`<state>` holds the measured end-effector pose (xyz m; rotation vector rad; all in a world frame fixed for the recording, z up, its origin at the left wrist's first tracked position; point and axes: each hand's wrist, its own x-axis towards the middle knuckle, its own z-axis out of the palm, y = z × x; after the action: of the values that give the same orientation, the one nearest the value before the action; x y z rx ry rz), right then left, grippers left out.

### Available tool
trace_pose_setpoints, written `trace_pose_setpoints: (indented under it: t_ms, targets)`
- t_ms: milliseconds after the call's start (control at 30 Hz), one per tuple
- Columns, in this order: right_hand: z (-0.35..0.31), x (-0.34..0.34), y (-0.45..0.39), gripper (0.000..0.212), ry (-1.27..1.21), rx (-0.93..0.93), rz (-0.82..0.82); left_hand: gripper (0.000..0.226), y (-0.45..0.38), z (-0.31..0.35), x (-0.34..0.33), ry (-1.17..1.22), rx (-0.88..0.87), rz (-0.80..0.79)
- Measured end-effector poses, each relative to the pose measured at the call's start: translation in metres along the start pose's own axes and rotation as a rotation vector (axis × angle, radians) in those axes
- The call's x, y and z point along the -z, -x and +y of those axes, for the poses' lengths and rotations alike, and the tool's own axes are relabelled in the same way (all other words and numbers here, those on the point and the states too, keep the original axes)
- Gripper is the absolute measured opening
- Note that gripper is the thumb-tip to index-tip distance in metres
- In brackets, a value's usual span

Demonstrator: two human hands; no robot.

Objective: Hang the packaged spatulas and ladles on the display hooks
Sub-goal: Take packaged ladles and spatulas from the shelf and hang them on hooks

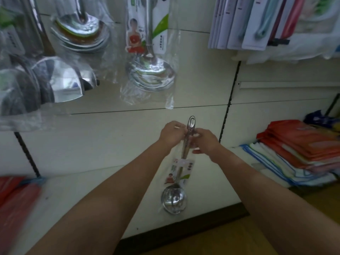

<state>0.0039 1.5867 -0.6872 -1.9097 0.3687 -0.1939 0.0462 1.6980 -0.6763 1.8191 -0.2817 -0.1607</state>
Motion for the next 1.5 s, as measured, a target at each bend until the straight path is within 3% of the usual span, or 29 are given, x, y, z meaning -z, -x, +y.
trace_pose_setpoints:
  t_ms: [133,300,400,900,1333,1500]
  targets:
    - [-0.006,0.021,0.001,0.021,0.096,0.051,0.027,0.029,0.005,0.008,-0.015,-0.052,-0.057,-0.042]
    - [-0.018,0.044,0.012,0.02,0.177,0.118,0.059,0.004,0.033,0.034,-0.025,-0.145,-0.153,-0.091]
    - [-0.031,0.054,0.024,0.021,0.256,0.132,0.052,0.02,0.041,0.044,-0.026,-0.166,-0.21,-0.062]
    - [-0.143,0.072,0.107,0.021,0.361,0.318,0.06,0.021,0.094,0.139,0.041,-0.108,-0.387,-0.05]
    - [-0.218,0.073,0.176,0.023,0.401,0.474,0.125,0.026,0.16,0.202,0.092,-0.101,-0.537,0.075]
    - [-0.249,0.076,0.18,0.021,0.416,0.517,0.161,0.023,0.157,0.222,0.107,-0.007,-0.548,0.196]
